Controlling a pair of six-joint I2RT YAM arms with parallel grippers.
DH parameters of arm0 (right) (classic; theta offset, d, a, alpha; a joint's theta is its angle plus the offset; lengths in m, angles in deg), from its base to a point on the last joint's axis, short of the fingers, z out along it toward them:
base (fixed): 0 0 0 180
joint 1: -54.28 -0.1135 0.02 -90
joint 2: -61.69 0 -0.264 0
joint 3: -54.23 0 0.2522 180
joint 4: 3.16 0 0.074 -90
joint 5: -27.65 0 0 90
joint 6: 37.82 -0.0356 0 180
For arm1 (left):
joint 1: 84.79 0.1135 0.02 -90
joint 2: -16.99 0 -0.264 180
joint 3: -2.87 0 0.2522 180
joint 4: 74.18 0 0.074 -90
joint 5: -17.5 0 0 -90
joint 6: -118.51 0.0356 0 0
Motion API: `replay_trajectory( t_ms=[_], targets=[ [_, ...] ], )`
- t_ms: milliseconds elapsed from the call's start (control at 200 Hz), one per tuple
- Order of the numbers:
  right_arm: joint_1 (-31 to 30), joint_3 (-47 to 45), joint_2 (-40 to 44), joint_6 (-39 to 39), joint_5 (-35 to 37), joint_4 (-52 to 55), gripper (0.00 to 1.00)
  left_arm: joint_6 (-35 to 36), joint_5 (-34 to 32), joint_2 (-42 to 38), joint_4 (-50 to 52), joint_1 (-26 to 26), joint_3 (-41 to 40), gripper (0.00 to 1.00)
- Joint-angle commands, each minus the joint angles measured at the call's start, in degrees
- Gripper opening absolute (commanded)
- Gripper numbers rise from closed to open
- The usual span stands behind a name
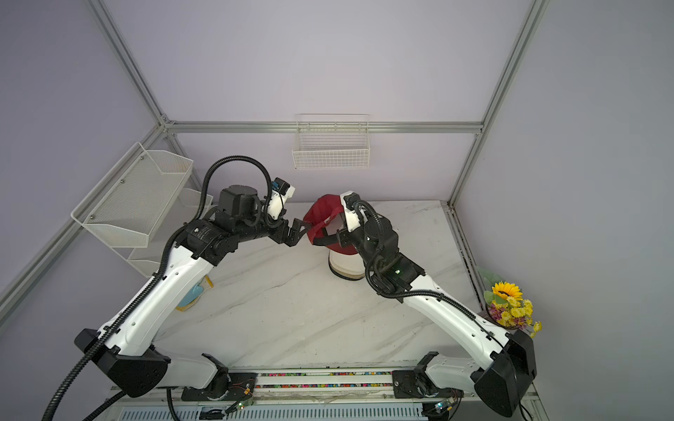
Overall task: Open the adjustable buckle of the baseball cap
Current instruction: Pick up the baseball cap, then open the adjustable buckle on the baseball cap.
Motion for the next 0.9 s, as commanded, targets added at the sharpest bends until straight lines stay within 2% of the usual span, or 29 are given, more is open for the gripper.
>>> replay_trajectory(
  t_ms=[0, 170, 245, 465, 655, 895],
  targets=[
    [0.2, 1.4, -2.9, 1.1, -4.2, 2.0, 0.00, 0.7, 4.7, -4.0, -0.6, 0.1, 2.3, 1.00],
    [-0.2, 1.7, -5.7, -0.3, -7.2, 2.6, 0.00, -1.1, 9.7, -2.8, -1.6, 0.1, 4.0, 1.00],
    [-0.4, 2.0, -7.1, -1.0, -8.3, 2.4, 0.00, -1.6, 11.2, -0.5, -1.5, 0.1, 4.9, 0.96],
    [-1.1, 3.2, -8.4, -1.8, -10.3, 2.8, 0.00, -2.0, 13.7, 4.4, -2.2, 0.1, 5.2, 0.71],
    [-1.6, 3.5, -7.9, -2.7, -12.6, 2.6, 0.00, -1.9, 14.9, 7.0, -2.7, 0.1, 5.4, 0.60],
    [-2.0, 3.5, -7.7, -2.8, -12.8, 2.5, 0.00, -2.2, 15.8, 8.3, -3.5, 0.1, 6.2, 0.38]
  ],
)
